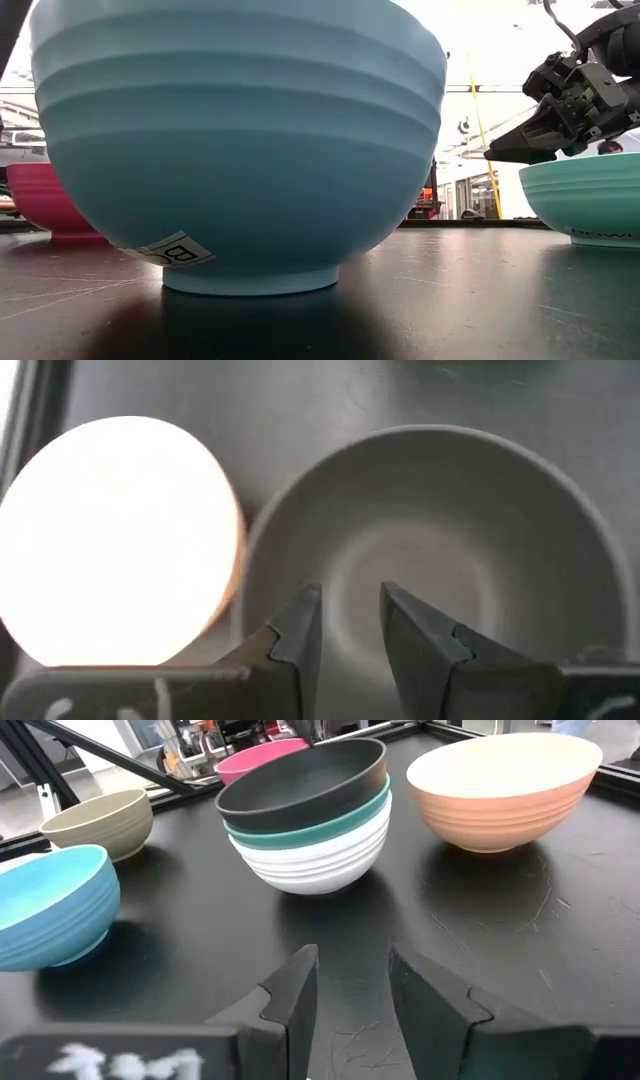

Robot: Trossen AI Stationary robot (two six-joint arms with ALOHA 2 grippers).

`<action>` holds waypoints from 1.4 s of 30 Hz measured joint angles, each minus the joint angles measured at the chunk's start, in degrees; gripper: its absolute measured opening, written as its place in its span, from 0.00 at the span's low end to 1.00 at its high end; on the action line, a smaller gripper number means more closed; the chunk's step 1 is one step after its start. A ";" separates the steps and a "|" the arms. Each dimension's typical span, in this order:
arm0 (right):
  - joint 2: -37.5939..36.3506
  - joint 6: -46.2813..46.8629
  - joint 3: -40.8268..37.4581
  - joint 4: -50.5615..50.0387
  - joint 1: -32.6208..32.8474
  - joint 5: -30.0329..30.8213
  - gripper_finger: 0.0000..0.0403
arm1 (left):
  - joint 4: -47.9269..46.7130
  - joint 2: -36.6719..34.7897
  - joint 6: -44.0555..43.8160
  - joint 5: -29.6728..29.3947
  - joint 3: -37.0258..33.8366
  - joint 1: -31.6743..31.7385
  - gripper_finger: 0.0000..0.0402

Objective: Nest bowls inside each other
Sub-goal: Stack the black bowl on the green bowl

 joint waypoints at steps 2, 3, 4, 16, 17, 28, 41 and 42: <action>0.00 0.00 0.00 0.01 0.00 0.00 0.29 | 0.23 0.00 0.00 0.02 0.00 1.02 0.27; 0.00 0.00 0.00 0.00 0.00 0.00 0.29 | 0.35 0.00 0.00 0.02 0.00 1.48 0.27; 0.00 0.00 0.00 0.00 0.00 0.00 0.29 | 0.44 0.00 0.01 0.04 0.00 1.93 0.27; 0.00 0.00 0.00 0.00 0.00 0.05 0.29 | 1.03 0.00 0.10 1.25 0.00 4.90 0.27; 0.00 0.00 0.00 0.00 0.00 0.07 0.29 | 1.03 0.00 0.13 1.55 0.00 4.94 0.27; 0.00 0.00 0.00 0.02 0.00 0.11 0.29 | 4.30 0.04 -0.46 3.80 -3.05 4.93 0.27; 0.00 0.01 0.00 0.04 0.00 0.22 0.29 | 7.45 0.11 -0.36 4.68 -6.54 7.06 0.27; 0.00 0.02 0.00 0.04 0.00 0.21 0.29 | 7.49 0.11 -0.16 4.89 -6.54 6.96 0.27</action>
